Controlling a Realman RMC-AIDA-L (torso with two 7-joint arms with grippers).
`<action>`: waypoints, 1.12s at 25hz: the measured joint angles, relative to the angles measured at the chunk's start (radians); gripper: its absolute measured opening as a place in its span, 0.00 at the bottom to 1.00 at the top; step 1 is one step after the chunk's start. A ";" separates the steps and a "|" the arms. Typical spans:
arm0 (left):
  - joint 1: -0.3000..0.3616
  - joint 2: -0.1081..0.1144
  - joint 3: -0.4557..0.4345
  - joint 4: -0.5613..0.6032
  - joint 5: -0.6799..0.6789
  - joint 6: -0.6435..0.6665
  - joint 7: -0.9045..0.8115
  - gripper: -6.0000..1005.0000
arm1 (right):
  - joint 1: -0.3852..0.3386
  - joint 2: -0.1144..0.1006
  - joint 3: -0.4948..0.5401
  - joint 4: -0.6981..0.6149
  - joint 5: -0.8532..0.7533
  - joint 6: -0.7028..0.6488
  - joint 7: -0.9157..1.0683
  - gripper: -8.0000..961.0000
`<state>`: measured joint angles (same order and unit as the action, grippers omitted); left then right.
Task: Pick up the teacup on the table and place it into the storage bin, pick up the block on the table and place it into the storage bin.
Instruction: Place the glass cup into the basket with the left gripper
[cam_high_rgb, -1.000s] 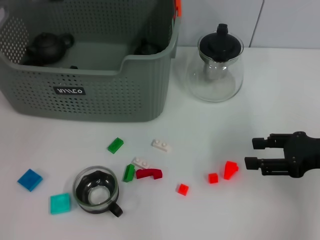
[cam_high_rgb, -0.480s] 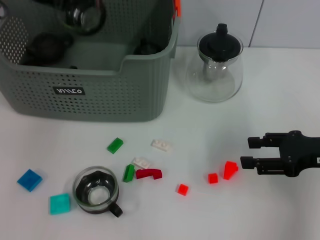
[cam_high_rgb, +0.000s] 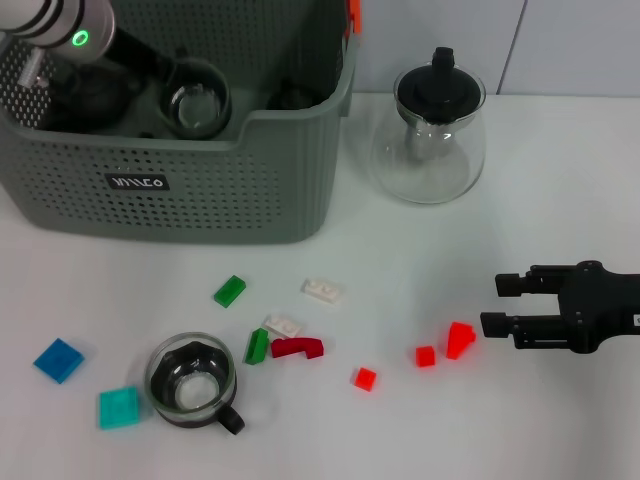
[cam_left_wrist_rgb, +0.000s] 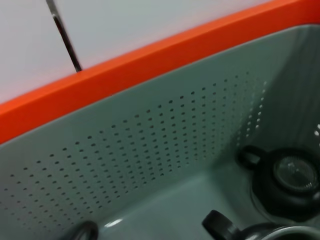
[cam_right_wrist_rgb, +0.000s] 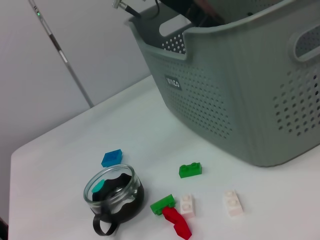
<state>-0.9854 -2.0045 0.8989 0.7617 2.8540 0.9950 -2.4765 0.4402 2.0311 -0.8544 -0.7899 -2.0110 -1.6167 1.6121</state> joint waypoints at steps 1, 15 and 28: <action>0.003 -0.001 -0.002 0.009 -0.002 0.002 -0.005 0.15 | 0.000 0.000 0.000 0.000 0.000 0.000 0.000 0.77; 0.306 0.011 -0.390 0.229 -0.947 0.568 0.441 0.39 | -0.005 0.001 0.000 0.001 0.000 0.000 0.000 0.77; 0.520 -0.039 -0.354 0.448 -0.795 1.038 0.685 0.63 | 0.006 -0.003 0.000 0.007 0.000 0.000 0.007 0.77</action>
<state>-0.4655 -2.0433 0.5451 1.2092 2.0589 2.0331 -1.7918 0.4462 2.0284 -0.8544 -0.7825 -2.0108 -1.6167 1.6190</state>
